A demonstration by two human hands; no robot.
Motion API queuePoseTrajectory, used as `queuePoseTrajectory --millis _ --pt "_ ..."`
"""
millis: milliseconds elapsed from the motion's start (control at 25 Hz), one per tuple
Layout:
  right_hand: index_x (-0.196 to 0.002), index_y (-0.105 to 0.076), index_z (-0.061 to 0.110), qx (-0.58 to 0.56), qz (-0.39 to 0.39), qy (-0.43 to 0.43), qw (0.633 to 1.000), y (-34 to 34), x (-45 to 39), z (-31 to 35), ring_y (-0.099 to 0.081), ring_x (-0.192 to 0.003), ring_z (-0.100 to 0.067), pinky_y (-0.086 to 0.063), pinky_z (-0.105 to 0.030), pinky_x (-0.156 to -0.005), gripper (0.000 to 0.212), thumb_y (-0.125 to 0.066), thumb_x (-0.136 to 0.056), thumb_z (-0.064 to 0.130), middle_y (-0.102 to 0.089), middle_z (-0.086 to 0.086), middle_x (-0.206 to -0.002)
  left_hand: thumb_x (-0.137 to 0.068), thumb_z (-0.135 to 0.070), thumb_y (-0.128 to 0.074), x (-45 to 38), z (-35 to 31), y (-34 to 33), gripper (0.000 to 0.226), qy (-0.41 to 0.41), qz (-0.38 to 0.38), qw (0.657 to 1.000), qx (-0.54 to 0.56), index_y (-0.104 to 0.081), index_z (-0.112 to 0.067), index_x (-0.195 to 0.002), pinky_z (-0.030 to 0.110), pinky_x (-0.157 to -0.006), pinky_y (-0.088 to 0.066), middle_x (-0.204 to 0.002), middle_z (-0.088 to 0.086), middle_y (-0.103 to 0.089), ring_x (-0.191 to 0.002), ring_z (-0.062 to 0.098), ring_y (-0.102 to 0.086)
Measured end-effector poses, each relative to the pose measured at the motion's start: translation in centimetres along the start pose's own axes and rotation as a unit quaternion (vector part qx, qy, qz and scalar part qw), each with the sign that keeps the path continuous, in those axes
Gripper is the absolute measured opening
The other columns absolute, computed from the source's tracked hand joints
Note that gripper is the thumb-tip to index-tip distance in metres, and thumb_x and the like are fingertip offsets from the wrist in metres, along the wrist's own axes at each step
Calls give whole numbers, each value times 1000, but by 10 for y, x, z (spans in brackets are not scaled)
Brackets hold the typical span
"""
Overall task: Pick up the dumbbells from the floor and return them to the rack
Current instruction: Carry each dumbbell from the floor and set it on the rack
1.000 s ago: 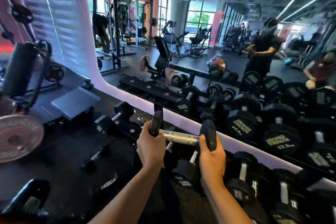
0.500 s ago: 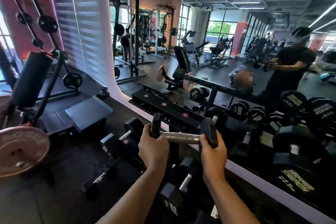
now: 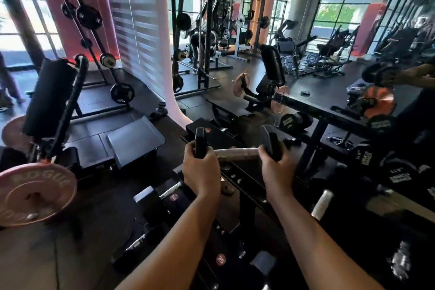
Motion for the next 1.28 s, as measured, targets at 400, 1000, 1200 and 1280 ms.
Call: queuePoseTrajectory --millis 400,1000,1200,1280 --pt "-121 -71 25 63 58 -25 996 -164 -202 -90 -66 -111 -17 -50 -44 -104 37 -67 -85 28 -70 14 -107 -90 -31 -65 -201 67 -147 12 55 -31 998 3 -64 -33 -102 30 -74 -39 -88 -11 -69 -82 13 -63" --pt "-121 -74 19 187 224 -50 955 -379 -389 -247 -70 -107 -16 -51 -42 -103 32 -71 -89 14 -77 0 -109 -95 -26 -66 -401 218 -265 27 158 -88 984 -6 -59 -14 -119 27 -76 -42 -109 6 -65 -98 24 -63" --pt "-119 -74 20 196 232 -71 950 -383 -412 -282 -70 -107 -19 -52 -45 -102 32 -72 -88 15 -77 -1 -109 -96 -27 -64 -407 238 -288 33 166 -84 982 -20 -56 -12 -125 28 -80 -42 -117 6 -59 -101 21 -59" --pt "-119 -74 21 197 238 -76 948 -387 -416 -289 -70 -107 -17 -52 -44 -102 32 -72 -88 17 -77 0 -108 -97 -28 -62 -411 240 -292 31 166 -85 982 -26 -54 -14 -124 20 -70 -38 -118 4 -56 -92 15 -56"
Point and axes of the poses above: each hand's wrist, its own x-axis away from the middle knuckle, its own y-axis out of the back of the hand, z = x × y, the point moved 10 cm from there along -x, towards the middle knuckle
